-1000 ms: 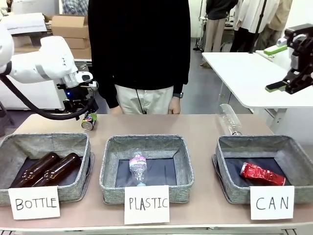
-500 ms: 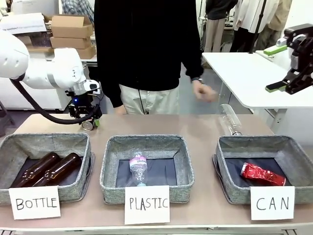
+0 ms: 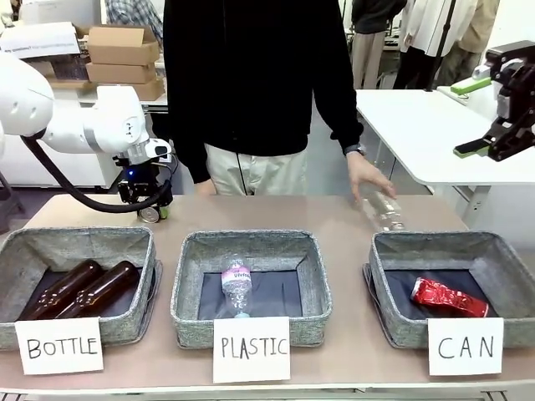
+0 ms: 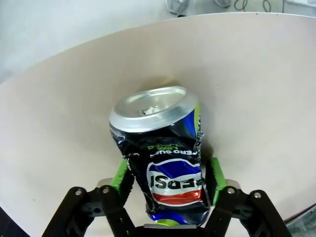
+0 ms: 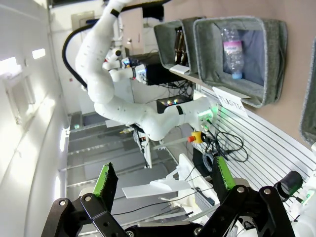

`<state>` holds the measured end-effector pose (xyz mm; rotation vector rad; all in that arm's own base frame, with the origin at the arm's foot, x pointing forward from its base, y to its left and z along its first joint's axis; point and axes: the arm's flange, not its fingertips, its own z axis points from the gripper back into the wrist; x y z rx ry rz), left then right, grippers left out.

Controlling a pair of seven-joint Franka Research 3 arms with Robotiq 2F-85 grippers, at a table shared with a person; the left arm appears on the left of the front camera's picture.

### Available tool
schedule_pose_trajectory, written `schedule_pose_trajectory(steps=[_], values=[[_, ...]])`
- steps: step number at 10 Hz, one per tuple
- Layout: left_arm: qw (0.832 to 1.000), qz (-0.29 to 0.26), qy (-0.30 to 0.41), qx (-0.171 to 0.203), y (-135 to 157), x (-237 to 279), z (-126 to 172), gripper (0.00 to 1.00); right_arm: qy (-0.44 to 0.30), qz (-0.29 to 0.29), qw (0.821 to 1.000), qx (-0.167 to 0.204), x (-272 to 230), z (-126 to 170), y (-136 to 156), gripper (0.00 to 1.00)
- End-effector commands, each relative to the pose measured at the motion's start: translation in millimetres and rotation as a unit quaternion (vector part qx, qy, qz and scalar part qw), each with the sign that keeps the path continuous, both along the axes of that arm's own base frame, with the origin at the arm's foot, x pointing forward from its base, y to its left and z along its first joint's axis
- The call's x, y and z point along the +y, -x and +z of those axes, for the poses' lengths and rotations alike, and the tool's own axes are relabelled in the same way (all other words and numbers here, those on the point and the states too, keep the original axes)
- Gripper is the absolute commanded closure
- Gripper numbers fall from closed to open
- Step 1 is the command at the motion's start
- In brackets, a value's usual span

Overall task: Sort the can waste into the basket.
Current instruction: Pick up the can waste from the table and place it in the right Fabric basket.

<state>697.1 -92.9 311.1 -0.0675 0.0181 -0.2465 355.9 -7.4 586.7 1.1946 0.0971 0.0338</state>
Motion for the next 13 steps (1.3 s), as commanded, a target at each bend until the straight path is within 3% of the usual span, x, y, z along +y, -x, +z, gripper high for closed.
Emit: schedule_pose_trajectory(steps=[1, 2, 3, 5, 8, 9, 10, 11, 13], values=[[1.000, 0.010, -0.010, -0.001, -1.2, -1.0, 2.6, 1.00, 0.000, 0.004, 1.000, -0.004, -1.7, 3.7, 0.6, 0.00], [1.000, 0.011, -0.010, -0.004, -0.7, -0.3, 4.3, 1.00, 0.000, 0.004, 1.000, -0.004, -1.7, 3.7, 0.6, 0.00], [1.000, 0.009, -0.006, -0.005, 0.0, 0.6, 6.0, 0.84, 0.000, 0.004, 1.000, -0.004, -1.7, 3.7, 0.6, 0.00], [1.000, 0.012, -0.001, -0.009, 1.9, 1.6, 9.9, 1.00, 0.000, 0.004, 1.000, -0.004, -1.7, 3.7, 0.6, 0.00], [0.999, 0.036, 0.021, -0.009, 9.8, 5.7, 28.1, 1.00, 0.000, 0.004, 1.000, -0.004, -1.7, 3.7, 0.6, 0.00], [0.998, 0.023, 0.047, 0.020, 25.8, 13.1, 60.7, 1.00, 0.000, 0.004, 1.000, -0.004, -1.7, 3.7, 0.6, 0.00], [0.994, 0.006, 0.095, 0.044, 61.5, 24.1, 109.1, 1.00, 0.000, 0.004, 1.000, -0.004, -1.7, 3.7, 0.6, 0.00], [0.992, 0.009, 0.119, 0.049, 114.9, 39.0, 167.7, 1.00, 0.000, 0.004, 1.000, -0.004, -1.7, 3.7, 0.6, 0.00], [0.984, -0.004, 0.161, 0.073, 214.2, 53.4, 239.5, 1.00, 0.000, 0.004, 1.000, -0.004, -1.7, 3.7, 0.6, 0.00]])
